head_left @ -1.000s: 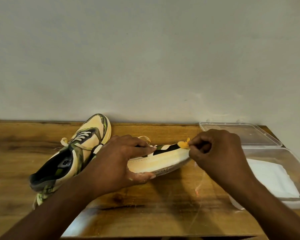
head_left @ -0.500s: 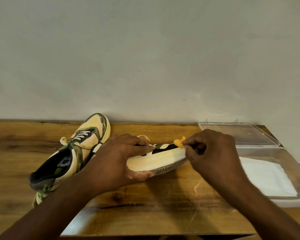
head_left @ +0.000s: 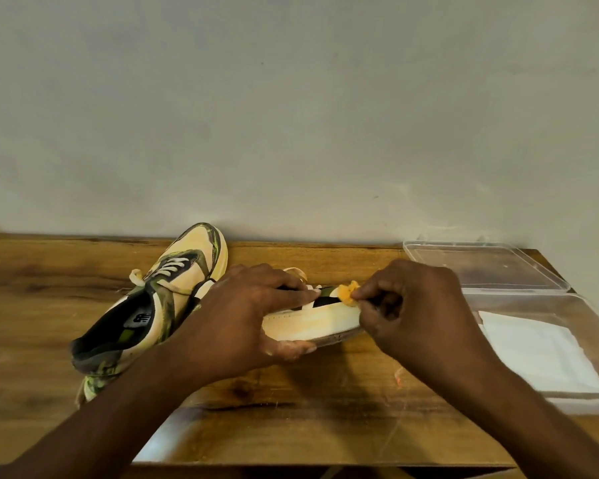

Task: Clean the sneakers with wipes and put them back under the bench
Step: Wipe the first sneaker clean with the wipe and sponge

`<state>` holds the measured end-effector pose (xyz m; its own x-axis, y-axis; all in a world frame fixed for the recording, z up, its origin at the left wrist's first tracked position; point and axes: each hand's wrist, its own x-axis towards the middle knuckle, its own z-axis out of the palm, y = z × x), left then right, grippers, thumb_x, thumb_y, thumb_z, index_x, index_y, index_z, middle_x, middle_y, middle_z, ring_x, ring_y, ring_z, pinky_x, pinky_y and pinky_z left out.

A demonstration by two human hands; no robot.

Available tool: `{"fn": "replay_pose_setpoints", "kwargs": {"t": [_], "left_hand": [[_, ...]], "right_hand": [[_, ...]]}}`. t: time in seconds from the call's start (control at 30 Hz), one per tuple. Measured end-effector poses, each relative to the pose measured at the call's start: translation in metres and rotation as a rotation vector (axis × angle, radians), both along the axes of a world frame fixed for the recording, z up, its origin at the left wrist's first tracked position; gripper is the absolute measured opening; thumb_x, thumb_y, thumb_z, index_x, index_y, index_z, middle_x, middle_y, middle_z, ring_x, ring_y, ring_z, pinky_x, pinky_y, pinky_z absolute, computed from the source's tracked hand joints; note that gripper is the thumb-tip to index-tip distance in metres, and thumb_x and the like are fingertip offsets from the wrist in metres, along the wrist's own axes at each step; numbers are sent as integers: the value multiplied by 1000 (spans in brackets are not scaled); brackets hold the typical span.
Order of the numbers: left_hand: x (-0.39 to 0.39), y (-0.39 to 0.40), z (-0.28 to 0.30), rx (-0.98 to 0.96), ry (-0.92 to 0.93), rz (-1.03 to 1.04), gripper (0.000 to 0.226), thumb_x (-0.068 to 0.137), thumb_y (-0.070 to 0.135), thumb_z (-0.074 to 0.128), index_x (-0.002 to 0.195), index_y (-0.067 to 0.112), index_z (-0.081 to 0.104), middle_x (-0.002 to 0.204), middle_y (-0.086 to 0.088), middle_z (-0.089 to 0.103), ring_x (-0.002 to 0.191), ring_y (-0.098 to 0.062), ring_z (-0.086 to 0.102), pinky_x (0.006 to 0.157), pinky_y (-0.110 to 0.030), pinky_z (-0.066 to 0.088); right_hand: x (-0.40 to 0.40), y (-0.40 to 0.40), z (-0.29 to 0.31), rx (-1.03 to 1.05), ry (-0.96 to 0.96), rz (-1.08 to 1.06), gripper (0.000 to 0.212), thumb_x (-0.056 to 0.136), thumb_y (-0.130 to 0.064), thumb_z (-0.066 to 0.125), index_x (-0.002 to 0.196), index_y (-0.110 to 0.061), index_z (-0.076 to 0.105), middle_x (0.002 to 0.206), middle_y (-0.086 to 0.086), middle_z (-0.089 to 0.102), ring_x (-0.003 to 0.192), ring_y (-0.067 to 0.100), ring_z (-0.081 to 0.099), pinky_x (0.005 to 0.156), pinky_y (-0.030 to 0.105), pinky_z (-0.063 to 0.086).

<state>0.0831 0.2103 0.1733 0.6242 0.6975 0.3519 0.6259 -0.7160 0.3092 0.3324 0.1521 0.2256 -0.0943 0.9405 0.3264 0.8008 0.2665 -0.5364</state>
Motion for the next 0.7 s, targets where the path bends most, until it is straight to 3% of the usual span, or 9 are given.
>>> {"fn": "replay_pose_setpoints", "kwargs": {"t": [0.27,0.47,0.6,0.7], "left_hand": [[10,-3,-6,174,67,-118,65,84,64,76,142,36,63,140,13,64,128,-14,59,105,-50,44],[18,0,-5,211,72,-34,60,93,50,66,149,31,56,151,10,57,142,-16,50,115,-53,36],[19,7,-3,174,86,55,55,95,37,56,149,32,56,152,11,56,141,-18,51,111,-56,42],[21,12,-3,156,64,50,55,92,26,61,147,28,60,150,8,59,139,-21,55,107,-56,48]], "right_hand": [[35,5,13,-155,93,-73,20,71,-7,87,71,-25,81,64,-25,68,62,-3,65,55,10,48],[35,7,6,-119,179,-110,17,72,-9,87,75,-25,81,63,-19,70,55,1,64,51,10,46],[36,7,2,-158,265,-127,21,75,-7,86,83,-26,82,67,-12,73,59,5,68,55,17,55],[38,6,-2,-183,317,-121,25,79,-6,84,93,-27,82,70,-9,74,62,11,69,62,35,64]]}}
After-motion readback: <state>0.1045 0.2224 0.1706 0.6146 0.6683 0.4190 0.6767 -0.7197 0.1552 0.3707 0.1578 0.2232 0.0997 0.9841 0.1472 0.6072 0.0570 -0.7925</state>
